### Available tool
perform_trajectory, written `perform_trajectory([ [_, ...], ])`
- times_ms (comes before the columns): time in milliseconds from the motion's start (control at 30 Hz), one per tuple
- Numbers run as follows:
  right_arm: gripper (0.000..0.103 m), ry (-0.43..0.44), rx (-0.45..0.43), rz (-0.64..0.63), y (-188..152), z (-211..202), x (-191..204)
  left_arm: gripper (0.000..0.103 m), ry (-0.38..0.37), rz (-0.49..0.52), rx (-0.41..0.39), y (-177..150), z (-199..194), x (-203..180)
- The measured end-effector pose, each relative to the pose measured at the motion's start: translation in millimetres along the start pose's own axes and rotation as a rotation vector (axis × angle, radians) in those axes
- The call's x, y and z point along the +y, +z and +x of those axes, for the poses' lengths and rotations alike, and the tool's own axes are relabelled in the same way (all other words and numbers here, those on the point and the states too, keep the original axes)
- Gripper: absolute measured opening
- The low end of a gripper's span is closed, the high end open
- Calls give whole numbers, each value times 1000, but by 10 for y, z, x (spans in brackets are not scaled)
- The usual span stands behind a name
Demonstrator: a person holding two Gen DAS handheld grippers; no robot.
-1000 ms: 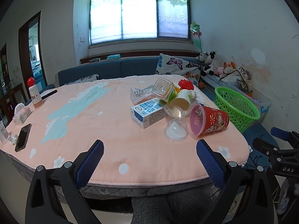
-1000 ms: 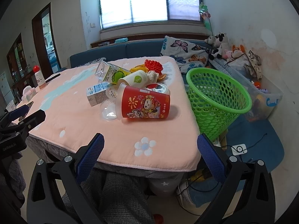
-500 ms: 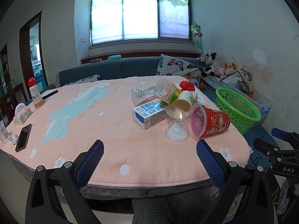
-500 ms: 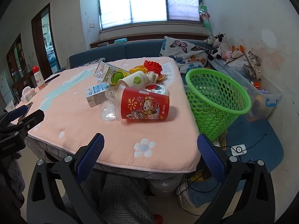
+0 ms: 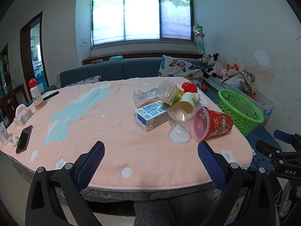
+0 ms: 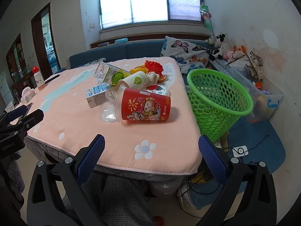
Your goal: Collect trash
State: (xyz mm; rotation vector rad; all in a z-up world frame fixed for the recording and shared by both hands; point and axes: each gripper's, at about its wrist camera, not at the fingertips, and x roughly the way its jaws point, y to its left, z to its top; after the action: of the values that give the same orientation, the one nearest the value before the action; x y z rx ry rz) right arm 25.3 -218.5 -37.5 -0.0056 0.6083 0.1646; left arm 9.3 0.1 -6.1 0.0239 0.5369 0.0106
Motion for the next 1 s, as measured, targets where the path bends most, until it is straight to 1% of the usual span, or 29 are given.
perform_trajectory([
  [700, 99, 8, 17, -3, 46, 101, 17, 96, 1, -5, 1, 49, 64, 30],
  [1000, 99, 16, 22, -12, 79, 152, 53, 96, -7, -11, 13, 72, 135, 64],
])
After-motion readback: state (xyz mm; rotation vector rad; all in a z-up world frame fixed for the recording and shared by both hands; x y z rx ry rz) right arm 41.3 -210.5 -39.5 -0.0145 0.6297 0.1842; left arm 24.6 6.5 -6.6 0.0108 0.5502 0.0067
